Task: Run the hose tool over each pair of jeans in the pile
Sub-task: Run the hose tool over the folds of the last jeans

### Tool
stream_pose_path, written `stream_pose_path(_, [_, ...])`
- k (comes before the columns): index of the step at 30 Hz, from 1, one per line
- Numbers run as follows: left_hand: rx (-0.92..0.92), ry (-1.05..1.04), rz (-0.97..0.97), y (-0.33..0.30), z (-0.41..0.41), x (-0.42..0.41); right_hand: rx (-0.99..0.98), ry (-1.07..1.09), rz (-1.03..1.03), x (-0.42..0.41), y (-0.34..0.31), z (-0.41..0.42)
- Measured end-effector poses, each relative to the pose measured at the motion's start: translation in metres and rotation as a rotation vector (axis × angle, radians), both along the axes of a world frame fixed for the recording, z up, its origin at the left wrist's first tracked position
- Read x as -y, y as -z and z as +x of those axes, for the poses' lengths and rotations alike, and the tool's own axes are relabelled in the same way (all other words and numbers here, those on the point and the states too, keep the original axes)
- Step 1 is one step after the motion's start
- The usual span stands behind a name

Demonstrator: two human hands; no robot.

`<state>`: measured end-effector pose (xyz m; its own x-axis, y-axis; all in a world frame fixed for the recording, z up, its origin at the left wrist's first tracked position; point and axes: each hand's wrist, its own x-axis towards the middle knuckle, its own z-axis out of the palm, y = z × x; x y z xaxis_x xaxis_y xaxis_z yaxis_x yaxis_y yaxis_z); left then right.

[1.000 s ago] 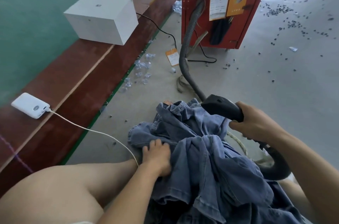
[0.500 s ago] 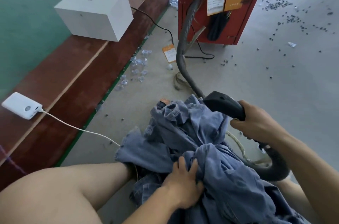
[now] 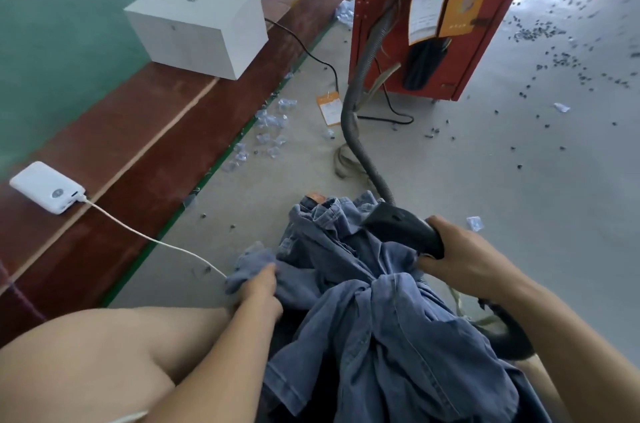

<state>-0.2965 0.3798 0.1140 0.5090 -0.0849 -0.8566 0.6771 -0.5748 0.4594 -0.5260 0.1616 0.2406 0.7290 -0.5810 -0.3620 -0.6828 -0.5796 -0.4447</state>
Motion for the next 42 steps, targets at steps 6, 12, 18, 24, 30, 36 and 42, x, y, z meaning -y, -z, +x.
stream_pose_path(6, [0.183, -0.179, -0.541, -0.042, -0.028, 0.023, 0.09, 0.017, -0.003, 0.005, -0.012, 0.0])
stream_pose_path(12, [0.138, 0.487, -0.812, -0.066, -0.057, 0.021, 0.117, 0.01, -0.005, 0.007, -0.033, -0.026])
stream_pose_path(18, [0.113, 0.742, -0.737, -0.078, -0.075, 0.013, 0.091, 0.042, 0.108, 0.003, -0.042, -0.068])
stream_pose_path(24, [0.371, 0.914, -0.469, -0.071, -0.102, 0.019, 0.115, 0.11, 0.204, 0.007, -0.051, -0.102])
stream_pose_path(30, [0.599, 0.92, -0.425, -0.068, -0.117, 0.021, -0.035, 0.073, 0.349, 0.0, -0.059, -0.115])
stream_pose_path(36, [0.595, 0.923, -0.456, -0.063, -0.123, 0.017, -0.045, 0.087, 0.068, -0.017, -0.038, -0.08])
stream_pose_path(42, [0.673, 0.871, -0.36, -0.059, -0.129, 0.024, 0.056, 0.145, 0.196, -0.007, -0.057, -0.085])
